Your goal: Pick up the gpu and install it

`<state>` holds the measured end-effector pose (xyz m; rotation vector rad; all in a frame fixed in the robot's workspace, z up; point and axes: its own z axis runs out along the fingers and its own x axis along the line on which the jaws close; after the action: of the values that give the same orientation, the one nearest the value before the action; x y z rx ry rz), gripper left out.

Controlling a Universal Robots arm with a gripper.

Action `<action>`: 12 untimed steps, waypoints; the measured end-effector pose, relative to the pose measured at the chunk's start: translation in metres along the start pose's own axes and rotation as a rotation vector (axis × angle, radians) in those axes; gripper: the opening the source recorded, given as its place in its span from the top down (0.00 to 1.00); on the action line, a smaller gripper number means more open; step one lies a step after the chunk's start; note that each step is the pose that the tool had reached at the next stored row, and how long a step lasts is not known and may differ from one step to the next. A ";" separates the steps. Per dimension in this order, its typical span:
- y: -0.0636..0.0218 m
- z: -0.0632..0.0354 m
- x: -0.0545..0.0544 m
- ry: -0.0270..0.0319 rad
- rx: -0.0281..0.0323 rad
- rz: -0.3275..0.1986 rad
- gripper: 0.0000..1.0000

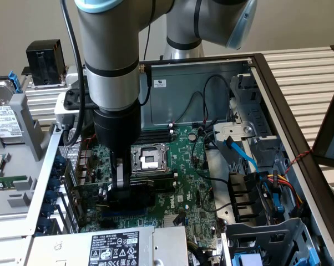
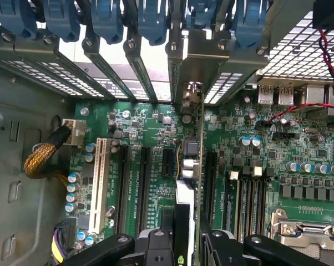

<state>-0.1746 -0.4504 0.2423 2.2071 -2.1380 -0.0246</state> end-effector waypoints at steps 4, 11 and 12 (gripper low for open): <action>0.0001 0.0000 0.000 0.0001 0.0002 0.000 0.73; 0.0002 0.0001 0.000 0.0000 0.0002 -0.001 0.73; 0.0002 0.0001 0.000 0.0001 0.0002 -0.001 0.73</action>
<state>-0.1748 -0.4504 0.2422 2.2085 -2.1368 -0.0244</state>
